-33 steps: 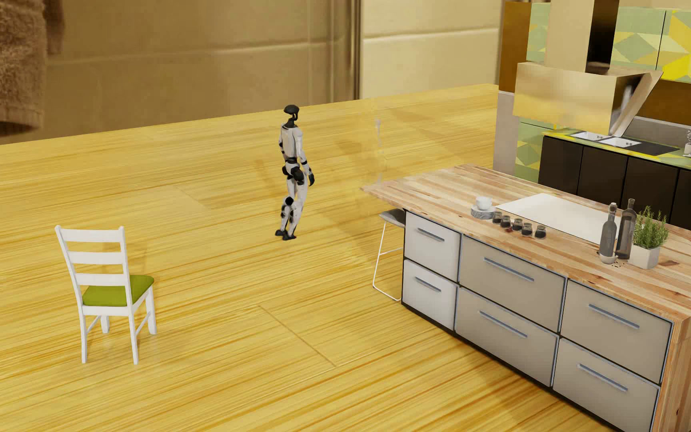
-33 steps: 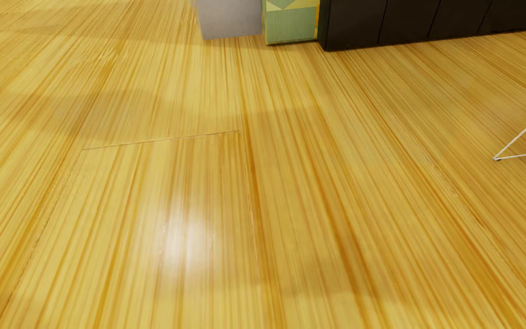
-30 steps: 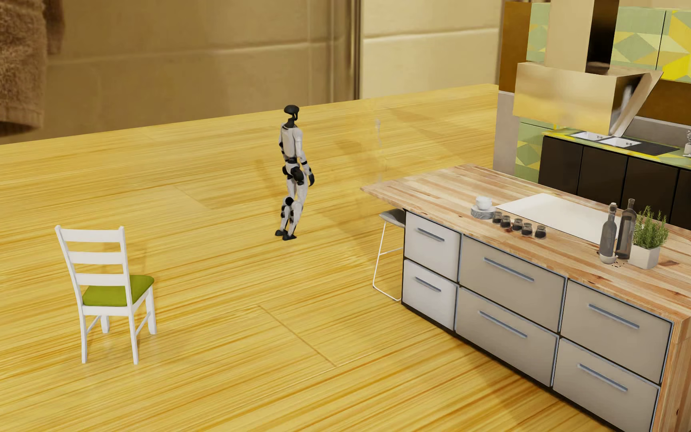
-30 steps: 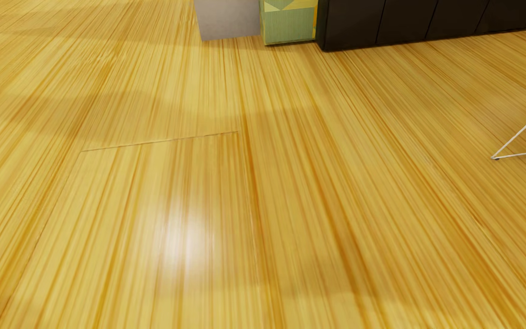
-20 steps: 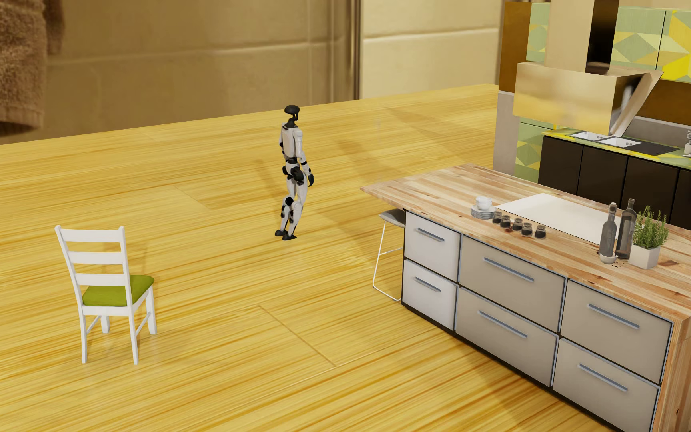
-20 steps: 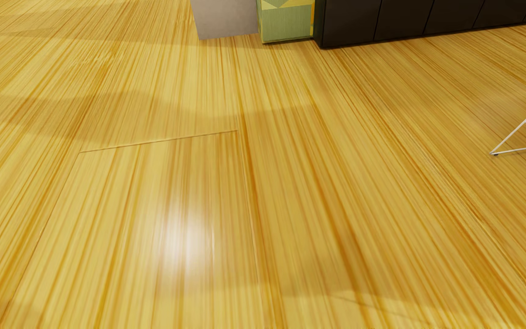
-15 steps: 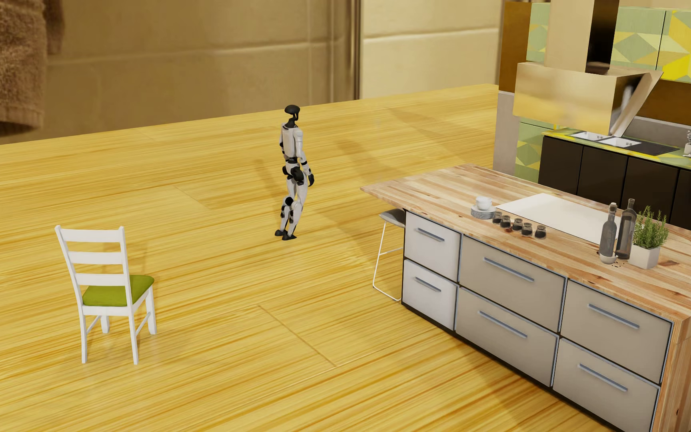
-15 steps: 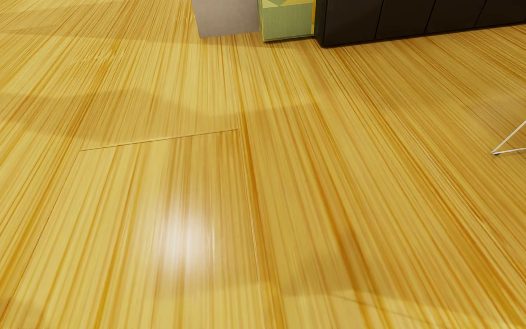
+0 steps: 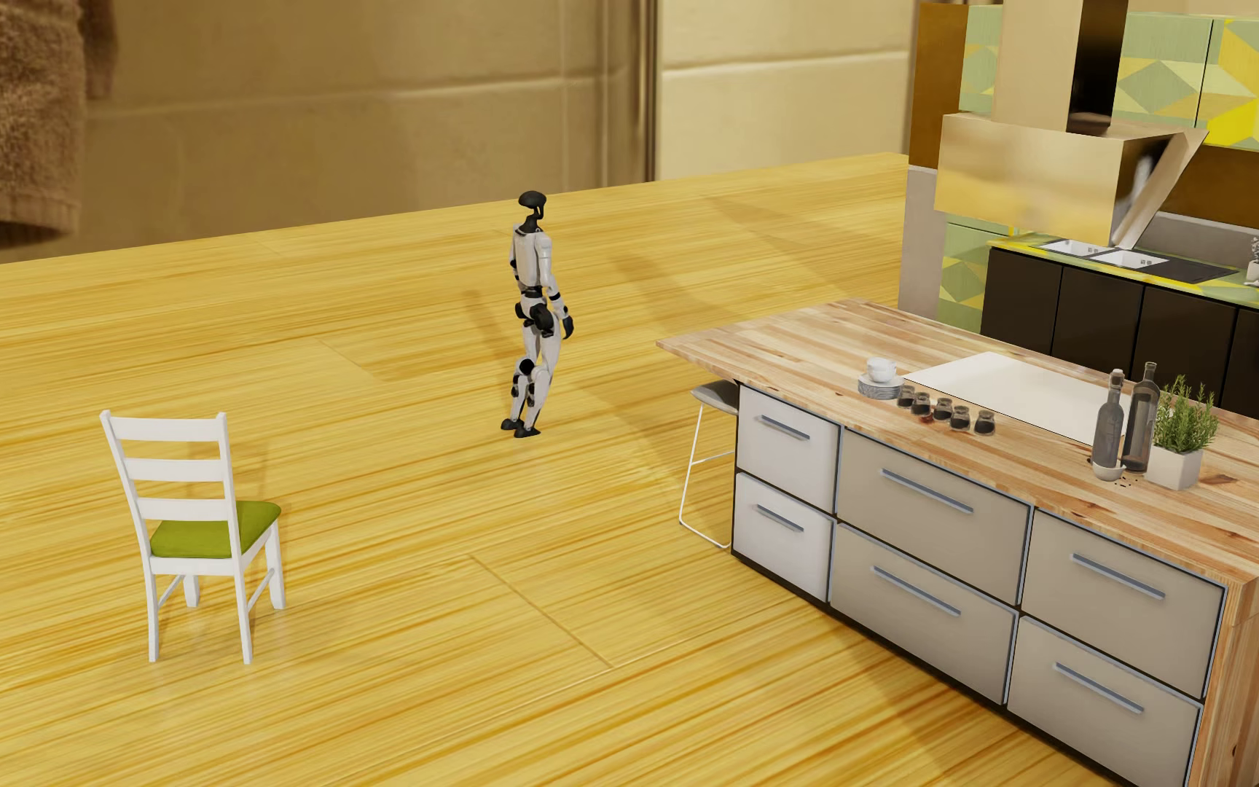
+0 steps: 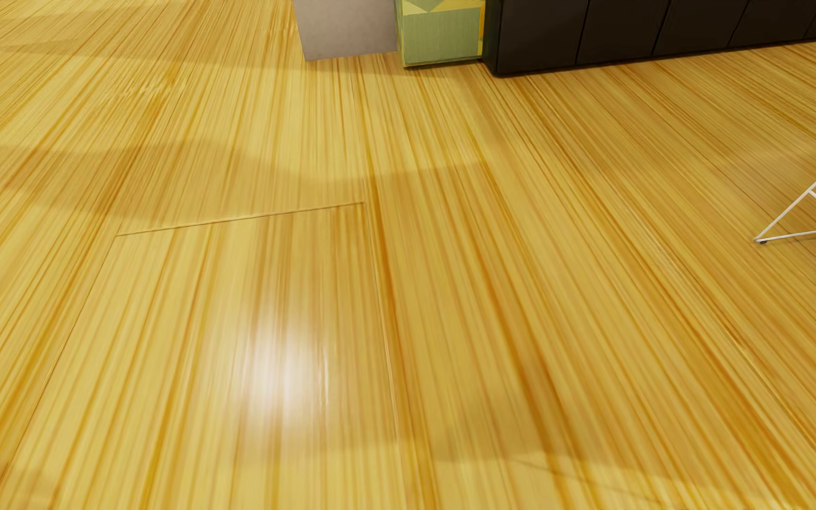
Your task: Stand still
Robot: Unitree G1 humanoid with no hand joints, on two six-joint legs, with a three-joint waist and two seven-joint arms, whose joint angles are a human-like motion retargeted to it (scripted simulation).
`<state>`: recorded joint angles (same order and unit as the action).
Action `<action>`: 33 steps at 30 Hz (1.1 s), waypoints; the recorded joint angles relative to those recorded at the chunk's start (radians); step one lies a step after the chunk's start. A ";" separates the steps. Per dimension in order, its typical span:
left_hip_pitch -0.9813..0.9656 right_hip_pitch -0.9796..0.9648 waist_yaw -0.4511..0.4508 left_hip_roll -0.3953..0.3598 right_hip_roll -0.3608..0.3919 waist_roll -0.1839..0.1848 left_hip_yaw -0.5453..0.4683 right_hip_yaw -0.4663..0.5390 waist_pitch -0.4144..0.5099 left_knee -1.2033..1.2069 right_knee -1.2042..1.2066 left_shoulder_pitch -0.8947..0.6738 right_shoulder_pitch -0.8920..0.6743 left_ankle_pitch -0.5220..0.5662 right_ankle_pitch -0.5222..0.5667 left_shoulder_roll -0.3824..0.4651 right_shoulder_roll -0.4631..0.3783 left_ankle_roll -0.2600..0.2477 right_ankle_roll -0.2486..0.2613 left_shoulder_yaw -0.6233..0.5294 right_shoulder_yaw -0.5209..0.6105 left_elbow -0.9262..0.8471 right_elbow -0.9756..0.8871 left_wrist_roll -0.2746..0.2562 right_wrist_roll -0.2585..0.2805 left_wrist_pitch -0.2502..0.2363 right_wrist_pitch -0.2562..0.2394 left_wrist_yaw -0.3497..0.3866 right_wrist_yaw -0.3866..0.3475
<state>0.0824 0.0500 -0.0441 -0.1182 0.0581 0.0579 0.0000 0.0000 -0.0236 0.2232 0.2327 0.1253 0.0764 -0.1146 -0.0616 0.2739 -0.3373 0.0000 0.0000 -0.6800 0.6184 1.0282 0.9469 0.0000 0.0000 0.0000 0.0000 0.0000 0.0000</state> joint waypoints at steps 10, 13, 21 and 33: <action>0.000 -0.001 -0.005 0.002 0.002 -0.003 0.000 0.000 0.018 -0.001 -0.001 -0.004 0.001 0.006 -0.003 -0.003 -0.005 0.000 0.000 0.001 0.004 0.008 -0.001 0.000 0.000 0.000 0.000 0.000 0.000; 0.000 0.001 -0.005 0.005 0.007 -0.002 0.000 0.000 0.023 -0.002 -0.002 -0.008 -0.004 0.008 -0.005 -0.004 -0.004 0.000 0.000 0.001 -0.002 0.010 0.001 0.000 0.000 0.000 0.000 0.000 0.000; -0.001 0.003 -0.011 0.007 0.008 -0.007 0.000 0.000 0.024 0.001 -0.004 -0.013 -0.011 0.009 -0.007 -0.004 0.006 0.000 0.000 -0.011 0.000 -0.012 -0.007 0.000 0.000 0.000 0.000 0.000 0.000; -0.007 0.000 -0.008 0.007 0.008 -0.012 0.000 0.000 0.028 0.005 -0.004 -0.012 -0.007 0.009 -0.005 -0.004 0.006 0.000 0.000 -0.006 -0.003 -0.008 -0.002 0.000 0.000 0.000 0.000 0.000 0.000</action>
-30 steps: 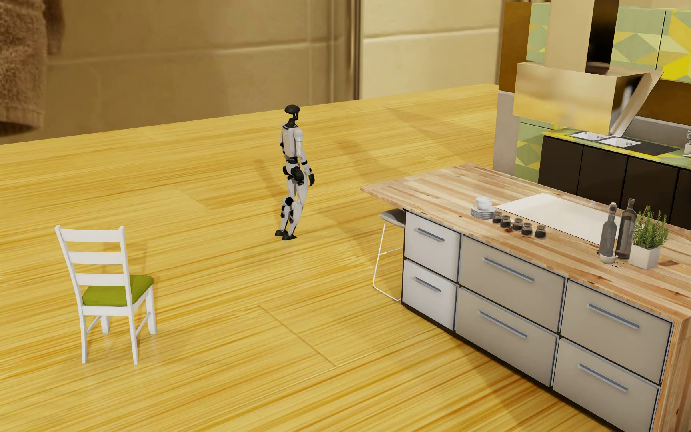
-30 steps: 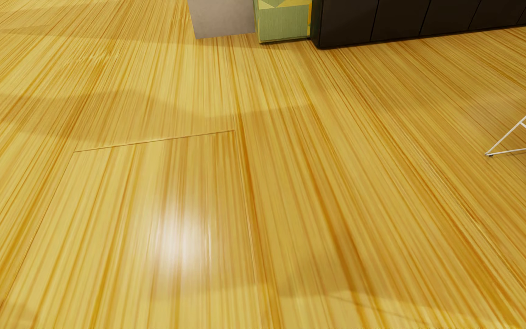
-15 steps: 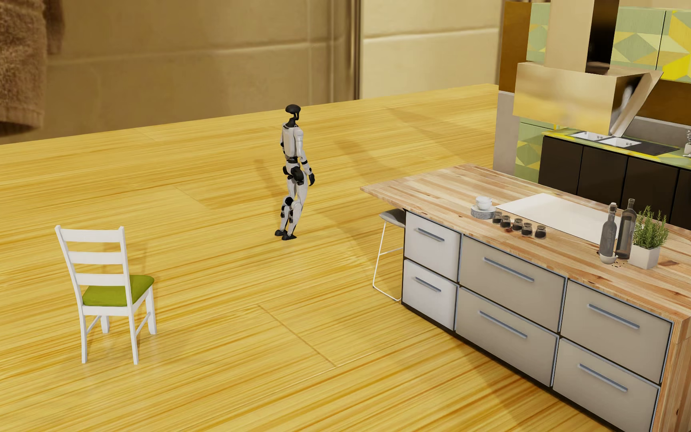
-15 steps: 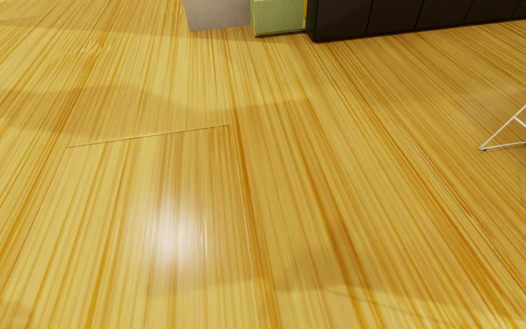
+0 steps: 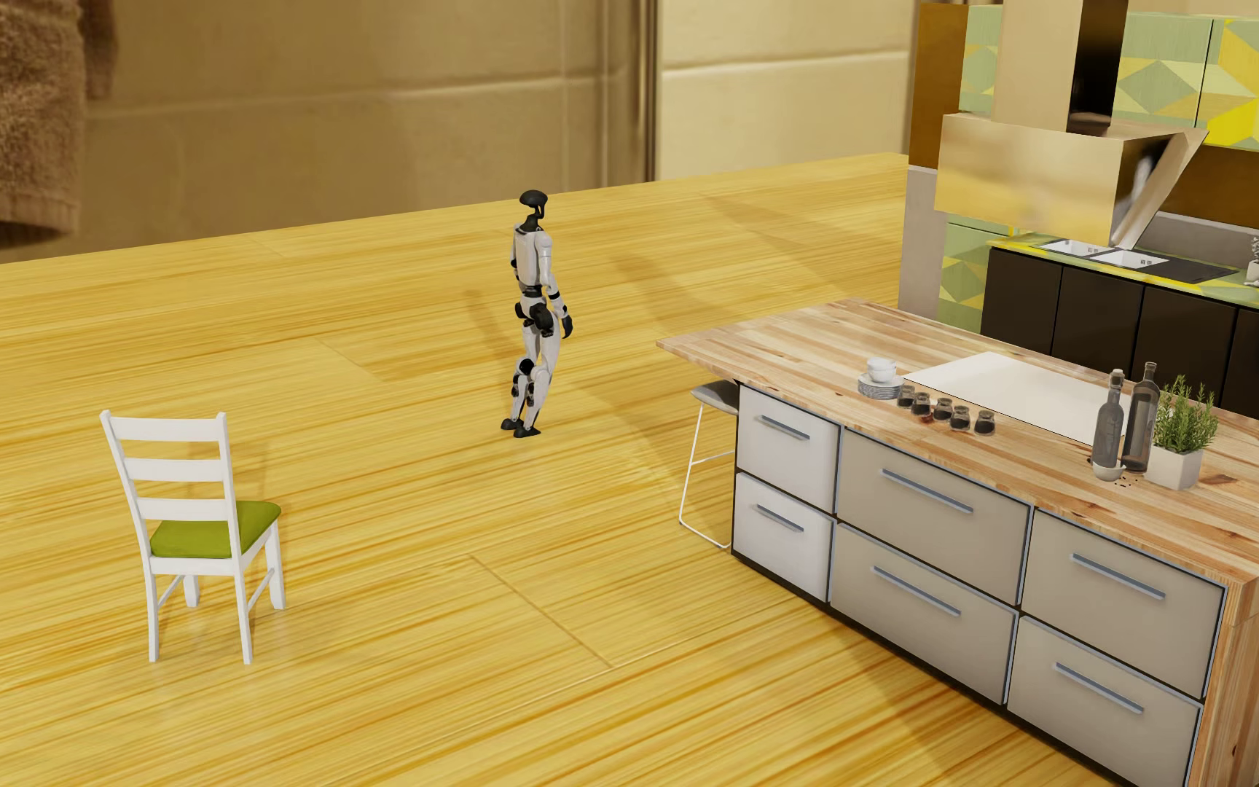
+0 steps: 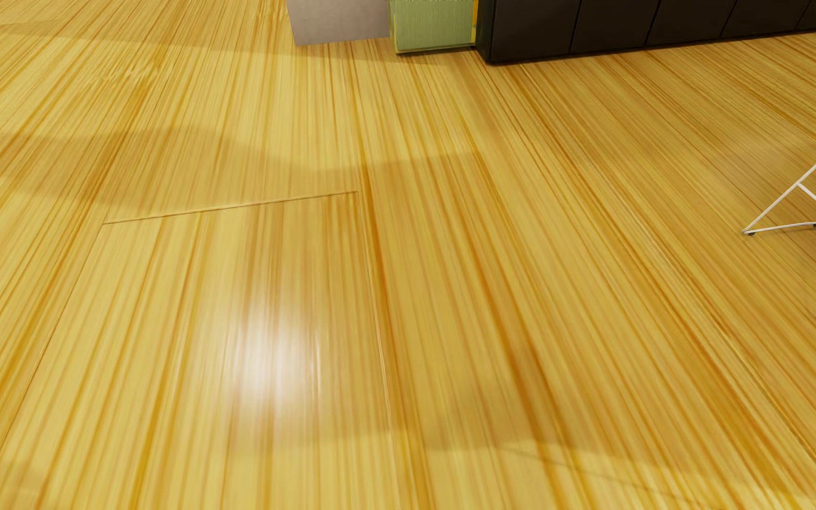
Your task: Stand still
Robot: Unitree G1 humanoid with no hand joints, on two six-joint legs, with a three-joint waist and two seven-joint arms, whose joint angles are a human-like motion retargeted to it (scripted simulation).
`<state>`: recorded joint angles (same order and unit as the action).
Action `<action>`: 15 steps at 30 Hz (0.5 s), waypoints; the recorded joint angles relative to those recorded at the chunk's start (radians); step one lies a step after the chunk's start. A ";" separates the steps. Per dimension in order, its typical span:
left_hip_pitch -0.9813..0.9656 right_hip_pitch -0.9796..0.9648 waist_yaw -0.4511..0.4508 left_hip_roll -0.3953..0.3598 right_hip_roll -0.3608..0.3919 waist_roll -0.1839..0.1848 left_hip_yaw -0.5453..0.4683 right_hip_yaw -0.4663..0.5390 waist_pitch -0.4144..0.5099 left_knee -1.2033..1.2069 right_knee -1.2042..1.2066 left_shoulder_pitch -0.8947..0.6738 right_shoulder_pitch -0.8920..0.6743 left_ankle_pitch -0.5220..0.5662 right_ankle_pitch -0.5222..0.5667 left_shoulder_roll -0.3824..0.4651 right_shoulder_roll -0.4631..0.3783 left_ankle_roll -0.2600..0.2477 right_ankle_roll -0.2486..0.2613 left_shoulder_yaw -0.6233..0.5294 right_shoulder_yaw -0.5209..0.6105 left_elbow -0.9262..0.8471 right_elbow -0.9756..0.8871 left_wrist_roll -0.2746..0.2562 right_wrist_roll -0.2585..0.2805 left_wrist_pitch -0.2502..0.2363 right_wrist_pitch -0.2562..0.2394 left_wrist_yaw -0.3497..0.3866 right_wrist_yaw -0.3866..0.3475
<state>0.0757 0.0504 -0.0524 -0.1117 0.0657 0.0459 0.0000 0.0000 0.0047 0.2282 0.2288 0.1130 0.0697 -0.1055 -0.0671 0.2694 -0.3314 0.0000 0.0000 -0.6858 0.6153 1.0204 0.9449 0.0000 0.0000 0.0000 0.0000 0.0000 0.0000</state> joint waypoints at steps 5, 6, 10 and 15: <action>0.000 0.000 0.001 -0.001 -0.001 0.001 0.000 0.000 -0.001 0.002 0.001 -0.001 0.000 -0.001 0.000 0.000 0.001 0.000 0.000 -0.002 0.000 0.002 -0.003 0.000 0.000 0.000 0.000 0.000 0.000; 0.002 0.001 0.000 -0.001 -0.001 0.002 0.000 0.000 0.000 0.001 0.001 0.000 -0.001 -0.001 0.001 -0.001 0.000 0.000 0.000 -0.002 0.005 0.001 -0.004 0.000 0.000 0.000 0.000 0.000 0.000; -0.001 -0.003 0.001 -0.001 -0.002 0.004 0.000 0.000 -0.002 0.003 0.004 0.000 -0.001 -0.002 0.001 -0.001 0.001 0.000 0.000 -0.002 0.006 0.000 -0.002 0.000 0.000 0.000 0.000 0.000 0.000; -0.002 -0.004 0.001 0.000 -0.001 0.005 0.000 0.000 -0.004 0.003 0.003 0.000 -0.001 0.000 0.002 -0.001 0.000 0.000 0.000 -0.004 0.002 0.000 -0.003 0.000 0.000 0.000 0.000 0.000 0.000</action>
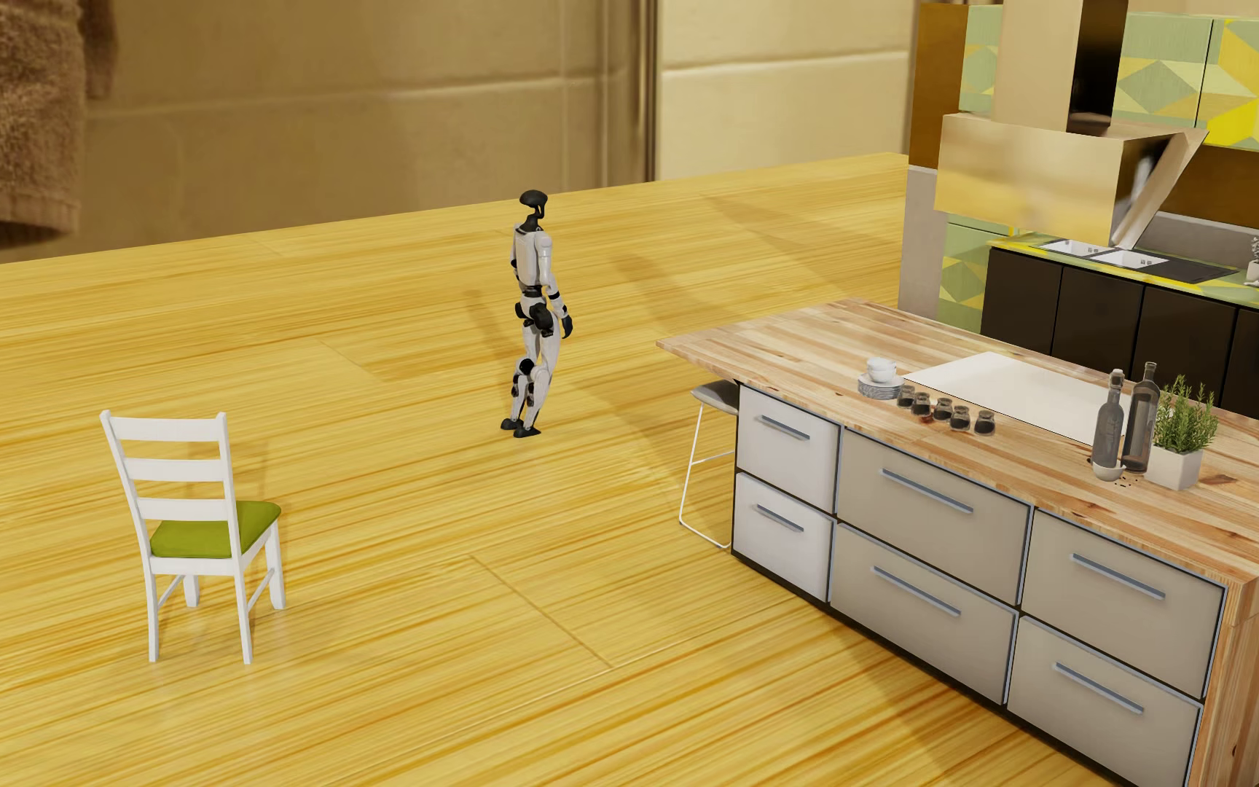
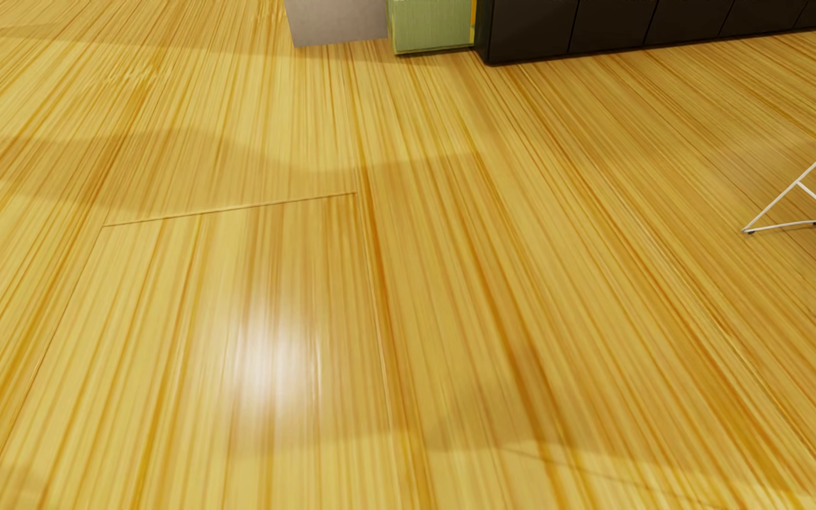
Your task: Stand still
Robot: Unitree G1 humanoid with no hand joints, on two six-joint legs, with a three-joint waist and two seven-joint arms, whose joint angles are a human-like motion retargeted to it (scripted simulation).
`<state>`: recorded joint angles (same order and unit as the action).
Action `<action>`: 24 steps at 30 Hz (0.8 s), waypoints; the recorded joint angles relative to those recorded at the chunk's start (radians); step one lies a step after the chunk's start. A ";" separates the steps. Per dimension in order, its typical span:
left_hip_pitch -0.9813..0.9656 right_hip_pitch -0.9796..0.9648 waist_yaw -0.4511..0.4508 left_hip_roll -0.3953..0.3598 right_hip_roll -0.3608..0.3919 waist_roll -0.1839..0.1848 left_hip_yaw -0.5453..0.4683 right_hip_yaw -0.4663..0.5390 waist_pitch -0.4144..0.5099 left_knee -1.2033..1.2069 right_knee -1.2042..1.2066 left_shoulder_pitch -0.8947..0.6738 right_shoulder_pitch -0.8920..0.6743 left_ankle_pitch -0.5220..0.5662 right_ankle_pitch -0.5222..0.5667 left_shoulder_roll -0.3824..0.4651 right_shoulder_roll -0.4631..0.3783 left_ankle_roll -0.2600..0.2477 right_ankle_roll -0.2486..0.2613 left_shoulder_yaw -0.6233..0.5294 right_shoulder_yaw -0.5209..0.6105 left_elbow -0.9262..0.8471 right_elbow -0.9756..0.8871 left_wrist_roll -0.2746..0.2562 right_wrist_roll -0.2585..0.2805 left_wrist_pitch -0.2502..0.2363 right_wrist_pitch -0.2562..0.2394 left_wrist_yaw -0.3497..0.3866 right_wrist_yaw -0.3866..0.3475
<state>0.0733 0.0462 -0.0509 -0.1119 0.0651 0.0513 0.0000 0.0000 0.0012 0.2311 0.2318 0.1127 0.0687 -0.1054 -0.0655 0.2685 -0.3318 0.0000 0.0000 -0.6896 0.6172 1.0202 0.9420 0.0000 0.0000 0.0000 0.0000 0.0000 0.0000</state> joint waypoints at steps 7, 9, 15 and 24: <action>0.009 0.008 -0.001 -0.001 -0.002 -0.002 0.000 0.000 -0.004 -0.002 0.000 0.002 0.000 -0.002 0.002 0.001 0.001 0.000 0.000 0.003 0.002 0.000 0.000 0.000 0.000 0.000 0.000 0.000 0.000; 0.006 0.006 0.001 -0.002 -0.004 -0.004 0.000 0.000 -0.010 0.000 -0.001 0.000 0.001 -0.002 0.001 -0.001 0.001 0.000 0.000 0.005 -0.002 0.003 -0.001 0.000 0.000 0.000 0.000 0.000 0.000; 0.008 0.013 0.000 -0.004 -0.005 -0.015 0.000 0.000 -0.019 0.006 -0.003 0.003 0.009 -0.008 0.005 0.000 0.007 0.000 0.000 0.019 -0.006 0.002 -0.003 0.000 0.000 0.000 0.000 0.000 0.000; 0.010 0.004 0.012 -0.009 -0.010 -0.019 0.000 0.000 -0.026 -0.013 -0.002 0.013 0.013 0.003 0.009 0.004 0.003 0.000 0.000 0.017 0.006 0.019 0.002 0.000 0.000 0.000 0.000 0.000 0.000</action>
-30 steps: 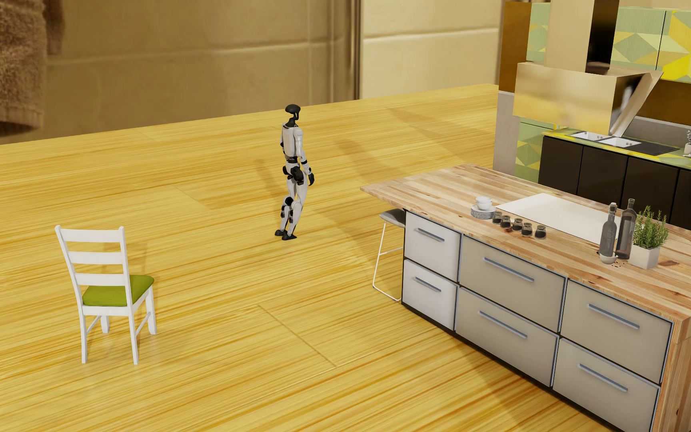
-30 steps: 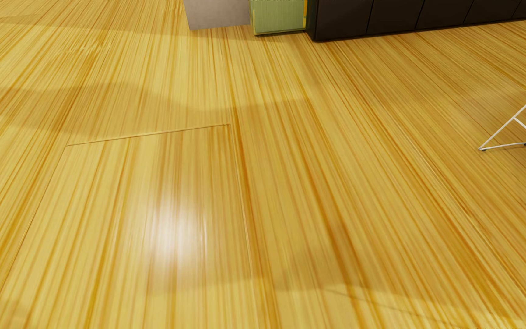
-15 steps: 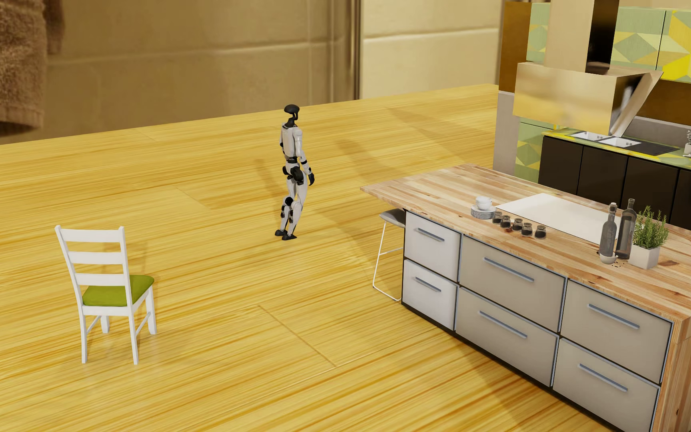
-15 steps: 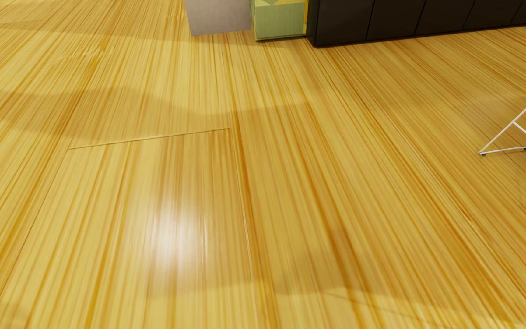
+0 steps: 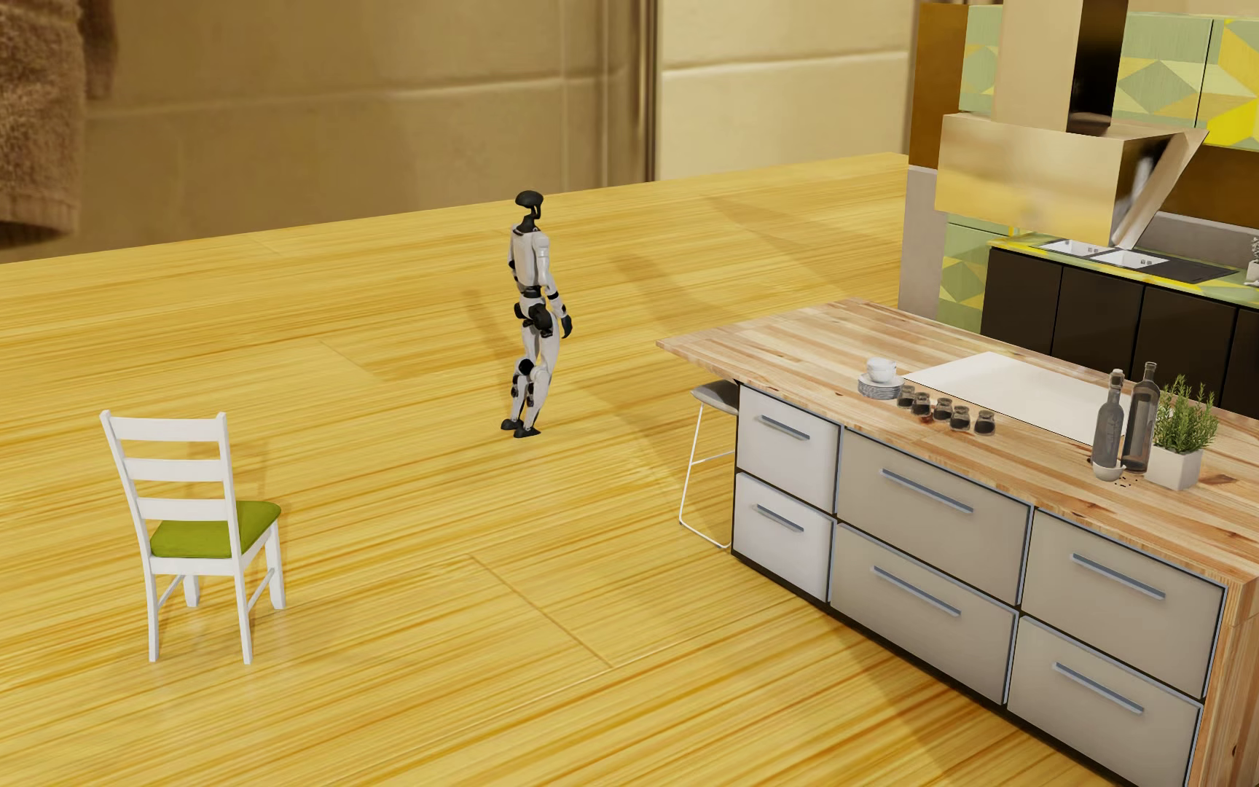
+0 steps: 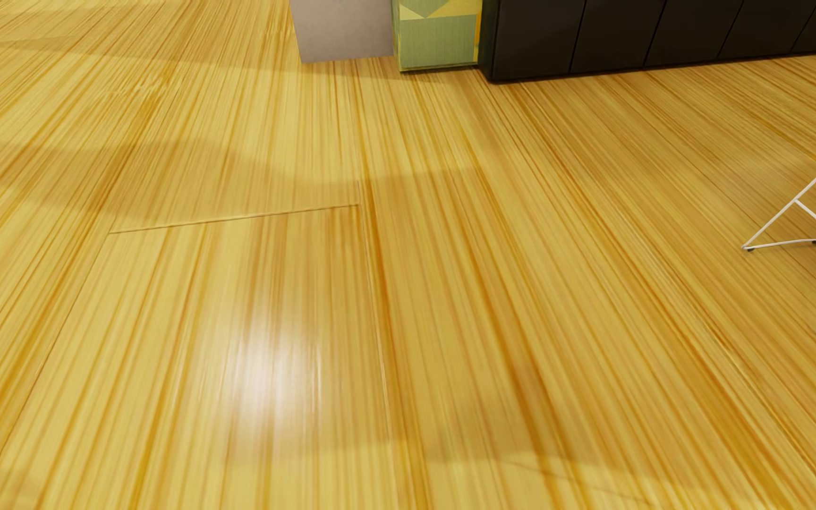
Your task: Stand still
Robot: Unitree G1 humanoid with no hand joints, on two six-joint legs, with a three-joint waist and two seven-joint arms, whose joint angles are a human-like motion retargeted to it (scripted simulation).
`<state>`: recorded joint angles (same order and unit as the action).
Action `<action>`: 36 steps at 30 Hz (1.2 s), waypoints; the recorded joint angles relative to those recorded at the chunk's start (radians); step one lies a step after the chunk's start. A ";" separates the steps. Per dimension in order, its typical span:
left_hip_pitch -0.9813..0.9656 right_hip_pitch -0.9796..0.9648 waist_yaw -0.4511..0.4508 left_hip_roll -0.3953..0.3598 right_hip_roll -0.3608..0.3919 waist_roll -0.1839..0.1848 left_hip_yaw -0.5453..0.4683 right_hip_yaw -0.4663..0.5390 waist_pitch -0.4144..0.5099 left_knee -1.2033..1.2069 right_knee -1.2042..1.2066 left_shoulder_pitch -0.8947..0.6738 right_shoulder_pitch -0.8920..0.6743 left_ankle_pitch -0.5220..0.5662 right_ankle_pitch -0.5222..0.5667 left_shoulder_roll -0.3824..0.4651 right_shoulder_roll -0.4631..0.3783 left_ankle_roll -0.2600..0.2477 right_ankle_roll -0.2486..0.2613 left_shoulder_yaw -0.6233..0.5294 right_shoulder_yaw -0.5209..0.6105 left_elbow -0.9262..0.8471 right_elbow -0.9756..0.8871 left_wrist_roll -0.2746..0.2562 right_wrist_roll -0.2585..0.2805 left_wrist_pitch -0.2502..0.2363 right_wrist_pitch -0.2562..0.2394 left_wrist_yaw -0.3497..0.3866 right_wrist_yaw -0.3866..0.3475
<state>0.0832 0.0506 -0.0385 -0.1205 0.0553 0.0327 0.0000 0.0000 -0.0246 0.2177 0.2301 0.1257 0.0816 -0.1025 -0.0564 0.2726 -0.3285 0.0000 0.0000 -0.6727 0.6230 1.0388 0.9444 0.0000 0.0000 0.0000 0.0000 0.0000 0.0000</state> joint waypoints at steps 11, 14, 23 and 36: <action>-0.014 -0.011 -0.003 0.007 0.004 0.003 0.000 0.000 0.002 0.011 0.002 0.006 0.003 -0.007 0.002 -0.001 -0.006 0.000 0.000 0.024 -0.023 -0.003 -0.006 0.000 0.000 0.000 0.000 0.000 0.000; -0.015 -0.013 -0.004 0.006 -0.003 0.000 0.000 0.000 0.007 0.025 0.010 0.018 0.009 -0.019 0.008 0.004 -0.007 0.000 0.000 0.065 -0.055 -0.023 -0.019 0.000 0.000 0.000 0.000 0.000 0.000; -0.019 -0.020 -0.009 -0.011 -0.028 -0.007 0.000 0.000 0.022 0.025 0.008 0.076 0.057 -0.018 0.035 0.022 -0.018 0.000 0.000 0.112 -0.120 -0.060 -0.060 0.000 0.000 0.000 0.000 0.000 0.000; -0.043 -0.044 -0.011 -0.011 -0.027 -0.014 0.000 0.000 0.010 0.033 0.014 0.097 0.086 -0.014 0.045 0.019 -0.027 0.000 0.000 0.138 -0.142 -0.078 -0.070 0.000 0.000 0.000 0.000 0.000 0.000</action>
<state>0.0406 0.0068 -0.0496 -0.1320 0.0280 0.0188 0.0000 0.0000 -0.0147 0.2504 0.2436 0.2230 0.1679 -0.1164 -0.0112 0.2914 -0.3558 0.0000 0.0000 -0.5345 0.4805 0.9610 0.8746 0.0000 0.0000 0.0000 0.0000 0.0000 0.0000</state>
